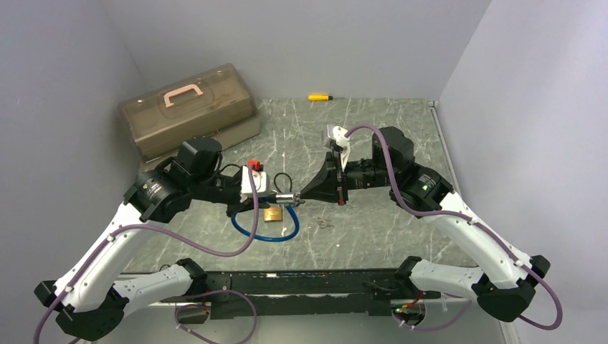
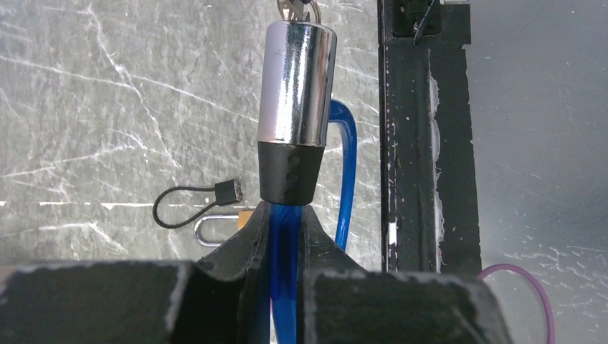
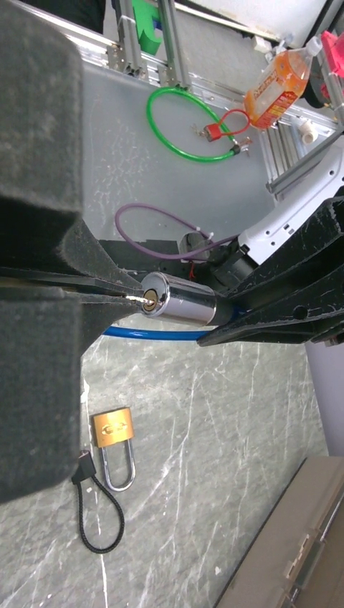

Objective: Unlock with the key

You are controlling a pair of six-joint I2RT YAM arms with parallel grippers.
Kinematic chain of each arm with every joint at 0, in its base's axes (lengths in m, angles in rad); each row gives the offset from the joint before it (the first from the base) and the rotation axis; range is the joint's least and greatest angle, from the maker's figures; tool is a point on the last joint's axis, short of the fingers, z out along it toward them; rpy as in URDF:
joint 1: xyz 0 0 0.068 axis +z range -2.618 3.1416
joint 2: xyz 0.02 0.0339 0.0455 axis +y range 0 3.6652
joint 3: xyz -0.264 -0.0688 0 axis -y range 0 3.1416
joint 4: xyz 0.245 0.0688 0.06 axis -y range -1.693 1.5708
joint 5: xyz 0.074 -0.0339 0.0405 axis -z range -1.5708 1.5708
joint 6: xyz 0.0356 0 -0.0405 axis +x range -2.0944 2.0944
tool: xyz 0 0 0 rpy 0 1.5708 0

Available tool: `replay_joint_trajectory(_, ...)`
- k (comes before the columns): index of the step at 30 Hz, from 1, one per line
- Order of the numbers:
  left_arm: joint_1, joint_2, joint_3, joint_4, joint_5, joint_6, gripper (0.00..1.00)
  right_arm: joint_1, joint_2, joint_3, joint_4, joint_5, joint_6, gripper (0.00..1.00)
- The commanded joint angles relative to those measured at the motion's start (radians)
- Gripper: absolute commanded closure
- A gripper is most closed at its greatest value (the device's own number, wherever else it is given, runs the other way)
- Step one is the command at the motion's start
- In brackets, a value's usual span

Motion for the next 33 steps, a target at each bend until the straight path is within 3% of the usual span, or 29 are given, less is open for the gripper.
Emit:
replay_joint_trajectory(1,-0.003,0.001,0.087,0.125,0.050,-0.055,1.00,0.012,0.002,-0.063,0.141,-0.058,0.071,1.00)
replay_joint_trajectory(11,-0.023,0.039,0.098,0.172,0.022,-0.095,1.00,0.088,0.037,-0.113,0.297,-0.024,0.137,1.00)
replay_joint_trajectory(19,-0.047,0.065,0.130,0.223,-0.054,-0.132,1.00,0.156,0.082,-0.115,0.262,0.041,0.108,1.00)
replay_joint_trajectory(26,-0.049,0.066,0.190,0.215,0.036,-0.180,1.00,0.142,0.044,-0.181,0.259,0.177,0.100,1.00)
replay_joint_trajectory(33,-0.049,0.057,0.218,0.195,0.147,-0.172,1.00,0.107,0.012,-0.264,0.354,0.188,0.180,1.00)
